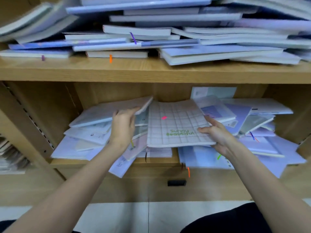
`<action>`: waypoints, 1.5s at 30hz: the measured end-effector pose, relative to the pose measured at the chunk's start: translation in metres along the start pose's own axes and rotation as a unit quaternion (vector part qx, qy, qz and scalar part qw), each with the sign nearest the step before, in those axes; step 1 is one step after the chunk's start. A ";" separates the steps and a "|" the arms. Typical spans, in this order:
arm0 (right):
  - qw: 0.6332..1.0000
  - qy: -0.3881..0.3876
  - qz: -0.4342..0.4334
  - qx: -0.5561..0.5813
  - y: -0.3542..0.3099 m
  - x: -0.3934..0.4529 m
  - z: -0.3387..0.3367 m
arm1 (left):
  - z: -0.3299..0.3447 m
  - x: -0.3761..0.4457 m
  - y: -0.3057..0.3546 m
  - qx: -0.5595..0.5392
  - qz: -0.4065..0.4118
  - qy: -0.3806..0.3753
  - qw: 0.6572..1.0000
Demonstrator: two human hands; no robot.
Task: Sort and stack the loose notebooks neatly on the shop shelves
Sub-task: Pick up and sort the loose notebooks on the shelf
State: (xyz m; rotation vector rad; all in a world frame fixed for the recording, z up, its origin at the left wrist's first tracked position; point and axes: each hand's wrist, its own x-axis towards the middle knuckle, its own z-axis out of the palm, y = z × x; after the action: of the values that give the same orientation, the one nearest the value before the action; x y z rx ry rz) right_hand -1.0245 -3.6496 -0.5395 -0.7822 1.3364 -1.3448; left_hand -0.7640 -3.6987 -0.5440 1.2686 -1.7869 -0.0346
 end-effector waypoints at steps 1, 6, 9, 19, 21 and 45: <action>1.000 0.001 0.011 0.009 0.003 0.001 0.002 | -0.007 -0.008 0.002 -0.042 0.019 0.006 0.999; 1.000 -0.002 0.003 0.005 0.005 0.001 0.017 | -0.016 -0.049 0.012 -0.134 0.145 -0.201 0.960; 0.999 -0.017 -0.006 -0.026 0.001 -0.003 0.013 | -0.024 -0.049 -0.013 -0.164 0.014 -0.198 0.966; 0.999 0.027 0.012 -0.034 0.004 -0.002 0.013 | -0.045 -0.022 -0.017 -0.382 -0.418 -0.112 0.816; 0.999 0.036 0.003 -0.036 0.005 -0.004 0.014 | -0.044 -0.021 -0.010 -0.379 -0.425 -0.123 0.813; 0.816 0.069 -0.078 -0.569 -0.016 0.002 -0.002 | 0.001 -0.019 0.018 -0.049 -0.134 -0.174 0.974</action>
State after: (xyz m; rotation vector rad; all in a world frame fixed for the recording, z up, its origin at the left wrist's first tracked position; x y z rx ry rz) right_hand -1.0300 -3.6534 -0.5250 -1.6204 2.2455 -0.5835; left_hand -0.7768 -3.6765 -0.5486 1.4911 -1.8625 -0.5185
